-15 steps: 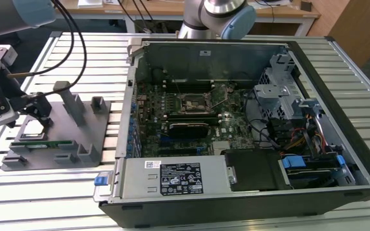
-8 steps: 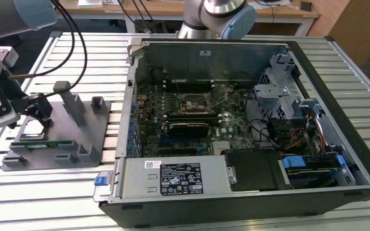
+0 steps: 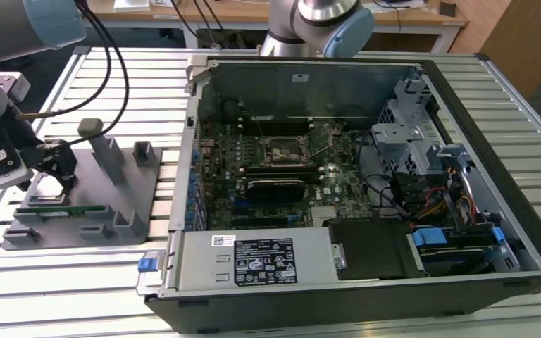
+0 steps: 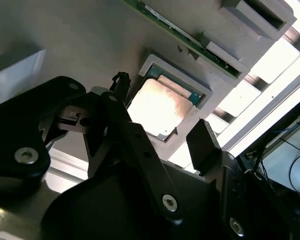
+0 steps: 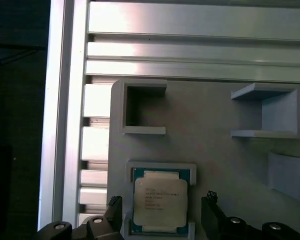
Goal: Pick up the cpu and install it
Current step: 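Pick up the cpu and move it towards the insertion slot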
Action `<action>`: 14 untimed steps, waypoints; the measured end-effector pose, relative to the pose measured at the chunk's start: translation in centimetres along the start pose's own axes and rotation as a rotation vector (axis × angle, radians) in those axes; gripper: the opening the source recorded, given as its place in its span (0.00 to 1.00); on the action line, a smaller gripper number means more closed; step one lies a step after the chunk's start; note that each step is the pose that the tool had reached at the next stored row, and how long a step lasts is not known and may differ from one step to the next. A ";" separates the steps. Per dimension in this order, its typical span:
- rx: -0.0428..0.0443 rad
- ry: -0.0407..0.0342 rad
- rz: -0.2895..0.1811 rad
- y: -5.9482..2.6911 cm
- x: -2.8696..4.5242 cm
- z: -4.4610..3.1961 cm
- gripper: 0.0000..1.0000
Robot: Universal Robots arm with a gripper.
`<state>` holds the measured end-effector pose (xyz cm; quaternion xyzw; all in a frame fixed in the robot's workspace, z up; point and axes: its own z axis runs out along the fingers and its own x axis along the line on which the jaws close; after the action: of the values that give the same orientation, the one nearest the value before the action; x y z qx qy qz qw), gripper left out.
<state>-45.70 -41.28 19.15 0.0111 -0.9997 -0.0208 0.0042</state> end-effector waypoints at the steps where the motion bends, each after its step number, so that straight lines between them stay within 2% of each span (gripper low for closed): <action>1: 0.0001 0.0001 0.002 0.00 0.00 0.04 0.73; 7: 0.0000 -0.0006 0.014 0.29 -0.01 0.19 0.71; 8: -0.0002 -0.0008 0.016 0.32 0.01 0.21 0.64; 14: -0.0001 -0.0014 0.022 0.34 0.22 0.39 0.64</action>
<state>-45.94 -40.93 18.77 0.0001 -0.9998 -0.0208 0.0037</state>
